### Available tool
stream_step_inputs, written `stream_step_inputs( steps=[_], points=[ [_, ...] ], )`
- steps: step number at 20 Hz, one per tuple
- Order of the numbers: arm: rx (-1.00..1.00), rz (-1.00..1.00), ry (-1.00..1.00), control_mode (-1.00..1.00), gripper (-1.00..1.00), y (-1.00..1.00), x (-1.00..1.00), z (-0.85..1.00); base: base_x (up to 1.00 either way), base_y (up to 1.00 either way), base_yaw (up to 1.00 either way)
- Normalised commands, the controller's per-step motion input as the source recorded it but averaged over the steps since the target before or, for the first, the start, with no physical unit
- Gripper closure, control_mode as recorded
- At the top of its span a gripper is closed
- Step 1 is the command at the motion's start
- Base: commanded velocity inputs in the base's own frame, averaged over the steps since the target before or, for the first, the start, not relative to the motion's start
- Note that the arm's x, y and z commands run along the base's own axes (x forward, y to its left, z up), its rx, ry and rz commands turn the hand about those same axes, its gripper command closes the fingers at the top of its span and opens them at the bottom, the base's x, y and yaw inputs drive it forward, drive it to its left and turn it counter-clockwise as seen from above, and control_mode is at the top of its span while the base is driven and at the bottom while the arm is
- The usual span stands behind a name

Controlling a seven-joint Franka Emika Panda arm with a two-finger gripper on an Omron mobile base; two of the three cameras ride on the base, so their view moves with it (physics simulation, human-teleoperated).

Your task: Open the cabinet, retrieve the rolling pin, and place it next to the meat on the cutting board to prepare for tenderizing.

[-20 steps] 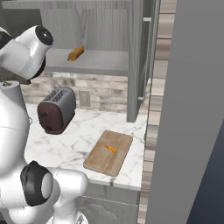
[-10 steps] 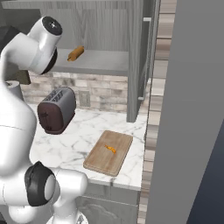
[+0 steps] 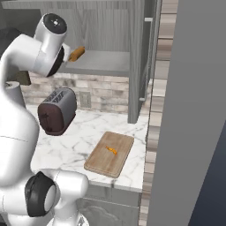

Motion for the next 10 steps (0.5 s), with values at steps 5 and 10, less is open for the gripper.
stream_step_inputs(
  steps=[5, 10],
  points=[
    [-0.23, -0.08, -0.16, -1.00, -1.00, -0.11, 0.04, 0.00, 0.00, 0.00, 0.00],
    [-0.22, -0.19, -0.10, -1.00, -1.00, -0.02, 0.14, 0.00, 0.00, 0.00, 0.00]
  ],
)
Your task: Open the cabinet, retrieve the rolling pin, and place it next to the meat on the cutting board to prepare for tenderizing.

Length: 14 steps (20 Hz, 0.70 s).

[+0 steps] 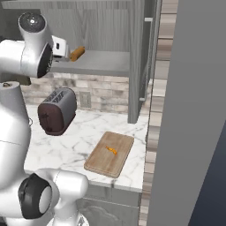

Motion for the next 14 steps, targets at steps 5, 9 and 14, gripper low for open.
stream_step_inputs(
  steps=[5, 9, 14],
  points=[
    [-0.19, -0.21, -0.06, -1.00, -1.00, -0.04, 0.25, -0.01, 0.00, 0.00, 0.00],
    [-0.14, -0.23, 0.00, -1.00, -1.00, -0.03, 0.44, -0.06, 0.00, 0.00, 0.00],
    [-0.09, -0.14, 0.00, -1.00, -1.00, -0.15, 0.47, -0.21, 0.00, 0.00, 0.00]
  ],
)
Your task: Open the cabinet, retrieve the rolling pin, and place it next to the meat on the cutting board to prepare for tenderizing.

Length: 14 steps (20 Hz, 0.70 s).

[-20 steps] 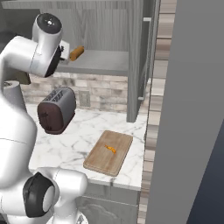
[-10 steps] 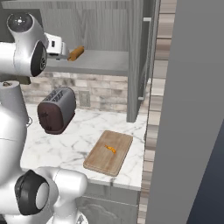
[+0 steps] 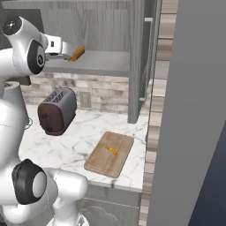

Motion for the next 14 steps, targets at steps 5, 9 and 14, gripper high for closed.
stream_step_inputs(
  steps=[5, 9, 14],
  points=[
    [-0.02, -0.07, 0.04, -1.00, -1.00, -0.02, 0.53, -0.07, 0.00, 0.00, 0.00],
    [0.00, -0.01, 0.03, -1.00, -1.00, 0.00, 0.31, 0.00, 0.00, 0.00, 0.00],
    [0.00, 0.00, 0.05, -1.00, -1.00, 0.04, 0.37, 0.00, 0.00, 0.00, 0.00]
  ],
)
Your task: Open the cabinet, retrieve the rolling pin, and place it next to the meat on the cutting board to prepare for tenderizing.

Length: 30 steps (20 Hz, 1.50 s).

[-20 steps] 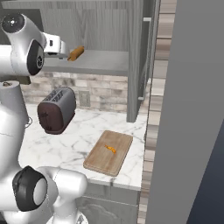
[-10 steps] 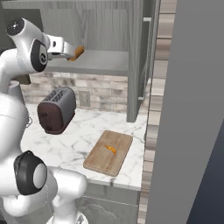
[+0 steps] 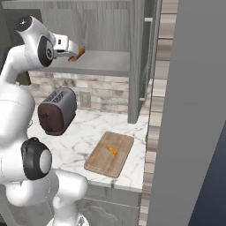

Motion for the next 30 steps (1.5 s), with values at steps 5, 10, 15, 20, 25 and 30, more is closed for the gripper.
stream_step_inputs(
  steps=[5, 10, 15, 20, 25, 30],
  points=[
    [0.00, 0.00, 0.05, -1.00, -1.00, 0.00, 0.40, 0.00, 0.00, 0.00, 0.00],
    [0.00, 0.00, 0.05, -1.00, -1.00, 0.00, 0.42, -0.02, 0.00, 0.00, 0.00],
    [0.00, 0.00, 0.03, -1.00, -1.00, 0.02, 0.40, -0.10, 0.00, 0.00, 0.00],
    [0.00, 0.00, 0.01, -1.00, -1.00, 0.02, 0.33, -0.20, 0.00, 0.00, 0.00],
    [0.00, 0.00, 0.00, -1.00, -1.00, 0.04, 0.31, -0.12, 0.00, 0.00, 0.00],
    [0.00, 0.00, 0.00, -1.00, -1.00, 0.02, 0.31, -0.02, 0.00, 0.00, 0.00]
  ],
)
